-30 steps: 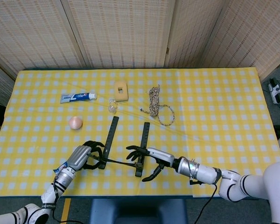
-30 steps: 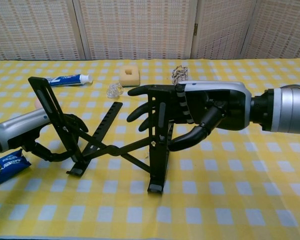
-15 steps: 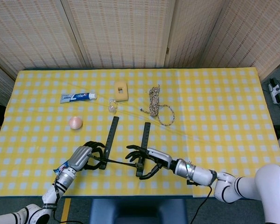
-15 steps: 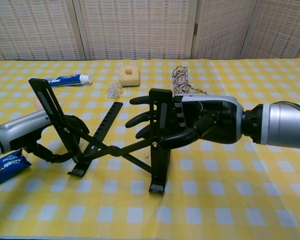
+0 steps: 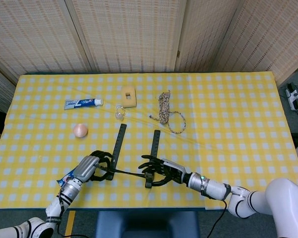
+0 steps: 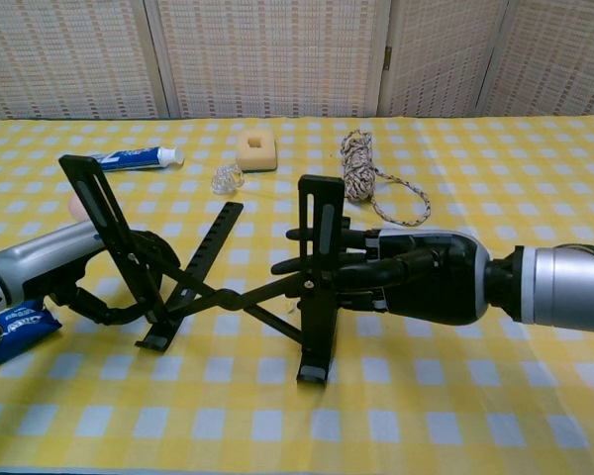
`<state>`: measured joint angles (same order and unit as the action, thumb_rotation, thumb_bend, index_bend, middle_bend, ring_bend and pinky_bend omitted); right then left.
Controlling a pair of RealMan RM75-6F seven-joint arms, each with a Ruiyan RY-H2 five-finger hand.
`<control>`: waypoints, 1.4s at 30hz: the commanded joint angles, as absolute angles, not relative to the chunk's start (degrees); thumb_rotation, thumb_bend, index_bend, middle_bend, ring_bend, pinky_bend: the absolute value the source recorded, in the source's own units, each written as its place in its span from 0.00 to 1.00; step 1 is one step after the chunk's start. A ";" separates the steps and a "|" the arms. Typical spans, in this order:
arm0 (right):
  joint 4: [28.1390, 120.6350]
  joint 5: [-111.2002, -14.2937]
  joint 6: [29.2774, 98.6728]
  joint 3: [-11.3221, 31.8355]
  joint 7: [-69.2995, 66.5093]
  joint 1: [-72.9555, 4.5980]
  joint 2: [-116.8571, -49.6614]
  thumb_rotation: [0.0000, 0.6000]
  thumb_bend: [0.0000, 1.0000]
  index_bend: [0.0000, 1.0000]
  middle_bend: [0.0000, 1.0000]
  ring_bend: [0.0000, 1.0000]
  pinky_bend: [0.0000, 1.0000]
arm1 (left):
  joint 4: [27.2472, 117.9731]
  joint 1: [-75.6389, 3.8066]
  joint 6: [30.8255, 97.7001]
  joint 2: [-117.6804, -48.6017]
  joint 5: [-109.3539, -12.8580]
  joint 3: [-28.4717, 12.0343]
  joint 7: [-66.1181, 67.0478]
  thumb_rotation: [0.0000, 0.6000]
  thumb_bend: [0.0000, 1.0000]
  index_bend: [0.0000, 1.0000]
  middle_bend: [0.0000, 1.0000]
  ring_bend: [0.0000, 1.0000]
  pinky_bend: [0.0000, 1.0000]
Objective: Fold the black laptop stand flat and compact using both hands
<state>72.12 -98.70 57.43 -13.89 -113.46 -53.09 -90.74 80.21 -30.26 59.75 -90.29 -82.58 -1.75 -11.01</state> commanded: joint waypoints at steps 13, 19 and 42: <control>71.25 -100.64 58.70 -15.99 -120.51 -52.57 -92.08 1.00 0.18 0.01 0.22 0.19 0.09 | 80.92 -30.22 59.82 -90.40 -82.49 -1.79 -10.02 1.00 0.47 0.65 0.31 0.24 0.18; 70.96 -101.05 58.93 -16.16 -119.49 -52.76 -92.03 1.00 0.18 0.01 0.22 0.18 0.09 | 81.24 -30.09 59.99 -90.24 -82.60 -1.68 -9.90 1.00 0.47 0.65 0.31 0.24 0.18; 86.29 -92.78 53.35 -5.50 -57.79 -51.99 -87.18 1.00 0.18 0.00 0.04 0.05 0.00 | 91.10 -28.17 63.80 -82.04 -85.95 0.40 -6.36 1.00 0.37 0.05 0.01 0.00 0.04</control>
